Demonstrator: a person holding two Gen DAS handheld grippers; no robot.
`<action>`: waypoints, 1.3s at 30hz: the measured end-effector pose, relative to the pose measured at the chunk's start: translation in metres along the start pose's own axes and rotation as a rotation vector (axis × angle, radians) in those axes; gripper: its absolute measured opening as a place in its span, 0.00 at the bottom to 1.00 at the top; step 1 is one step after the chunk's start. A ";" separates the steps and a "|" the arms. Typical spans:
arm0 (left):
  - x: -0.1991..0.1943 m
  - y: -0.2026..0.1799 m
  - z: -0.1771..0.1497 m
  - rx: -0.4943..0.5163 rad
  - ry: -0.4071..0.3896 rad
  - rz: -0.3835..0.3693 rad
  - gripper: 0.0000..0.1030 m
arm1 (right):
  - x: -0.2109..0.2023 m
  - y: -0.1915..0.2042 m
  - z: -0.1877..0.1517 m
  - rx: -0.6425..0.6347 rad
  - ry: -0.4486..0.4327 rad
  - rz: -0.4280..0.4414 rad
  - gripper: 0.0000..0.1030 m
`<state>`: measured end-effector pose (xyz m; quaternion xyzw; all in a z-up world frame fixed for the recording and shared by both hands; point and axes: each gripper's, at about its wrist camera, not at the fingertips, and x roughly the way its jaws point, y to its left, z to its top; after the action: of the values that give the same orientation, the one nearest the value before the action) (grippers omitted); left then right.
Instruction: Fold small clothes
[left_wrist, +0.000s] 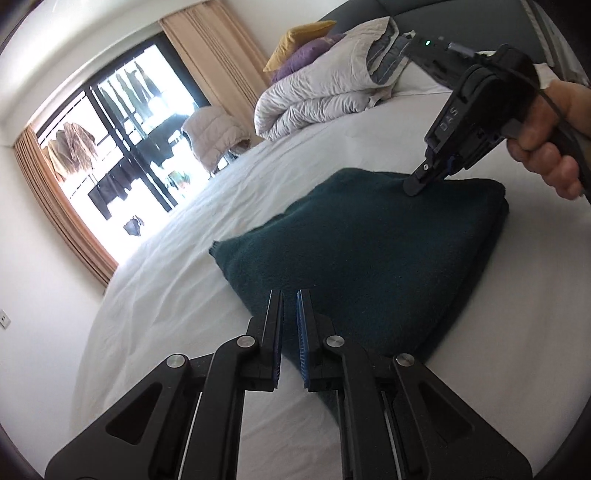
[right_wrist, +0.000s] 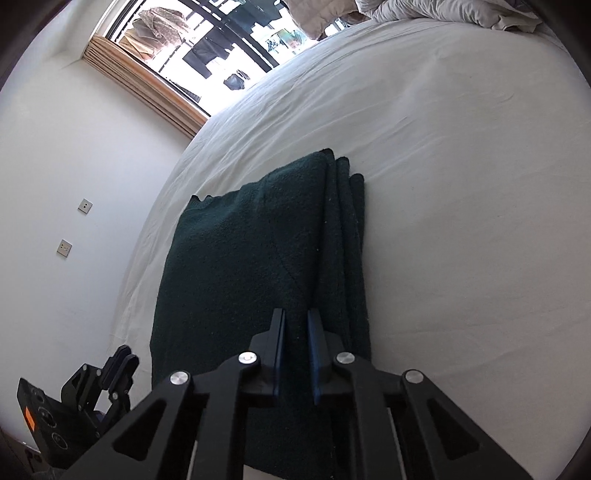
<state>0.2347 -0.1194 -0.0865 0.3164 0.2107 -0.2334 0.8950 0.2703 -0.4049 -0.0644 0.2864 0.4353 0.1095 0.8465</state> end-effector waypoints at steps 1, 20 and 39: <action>0.013 -0.003 0.000 -0.012 0.044 -0.021 0.07 | -0.001 0.000 -0.001 -0.001 -0.012 -0.014 0.08; -0.005 0.020 0.013 -0.117 -0.028 -0.026 0.07 | -0.035 0.045 0.014 -0.100 -0.161 0.051 0.17; 0.096 0.054 0.026 -0.231 0.149 0.029 0.07 | -0.001 0.021 0.012 -0.078 -0.090 0.031 0.10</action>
<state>0.3473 -0.1264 -0.0930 0.2306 0.2974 -0.1705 0.9107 0.2806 -0.3931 -0.0459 0.2645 0.3879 0.1264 0.8739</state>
